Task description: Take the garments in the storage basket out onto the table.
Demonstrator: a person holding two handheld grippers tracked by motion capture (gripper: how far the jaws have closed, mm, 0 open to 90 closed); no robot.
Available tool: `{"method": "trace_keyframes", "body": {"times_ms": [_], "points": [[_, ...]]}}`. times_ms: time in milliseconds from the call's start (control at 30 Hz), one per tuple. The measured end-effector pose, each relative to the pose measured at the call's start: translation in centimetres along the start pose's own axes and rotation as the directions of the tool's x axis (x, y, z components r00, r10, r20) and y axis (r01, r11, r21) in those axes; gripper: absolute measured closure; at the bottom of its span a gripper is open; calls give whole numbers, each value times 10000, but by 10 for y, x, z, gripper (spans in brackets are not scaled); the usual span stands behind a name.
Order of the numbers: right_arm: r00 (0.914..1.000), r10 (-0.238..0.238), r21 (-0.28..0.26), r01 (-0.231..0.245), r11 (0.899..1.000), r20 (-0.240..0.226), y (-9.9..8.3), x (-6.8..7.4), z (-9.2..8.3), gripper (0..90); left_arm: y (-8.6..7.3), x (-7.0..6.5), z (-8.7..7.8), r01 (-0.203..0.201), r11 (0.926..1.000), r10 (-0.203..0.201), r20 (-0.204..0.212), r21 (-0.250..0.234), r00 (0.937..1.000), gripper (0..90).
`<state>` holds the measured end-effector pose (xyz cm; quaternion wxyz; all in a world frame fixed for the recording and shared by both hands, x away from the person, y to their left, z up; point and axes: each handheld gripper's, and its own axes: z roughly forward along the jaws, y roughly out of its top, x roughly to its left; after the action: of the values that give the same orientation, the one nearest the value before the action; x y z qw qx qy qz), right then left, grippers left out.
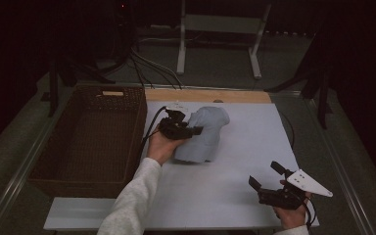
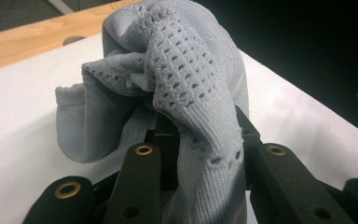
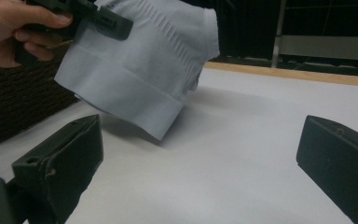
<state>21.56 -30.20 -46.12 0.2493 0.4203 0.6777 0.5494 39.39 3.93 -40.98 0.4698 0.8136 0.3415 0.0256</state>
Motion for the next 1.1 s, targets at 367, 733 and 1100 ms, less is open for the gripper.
{"method": "trace_keyframes", "body": {"times_ms": [367,733,1100], "points": [[10000,0,-7,0,10000,-48,0,0,0,6,-8,-2,12,66,9994,-61,-151,340,9999,714],[10000,-3,12,3,10000,-68,0,0,0,6,-18,-5,25,171,9985,-168,-76,516,9998,701],[10000,6,25,-6,10000,-60,0,0,0,6,-22,-8,31,513,9983,-521,306,261,9982,476]]}}
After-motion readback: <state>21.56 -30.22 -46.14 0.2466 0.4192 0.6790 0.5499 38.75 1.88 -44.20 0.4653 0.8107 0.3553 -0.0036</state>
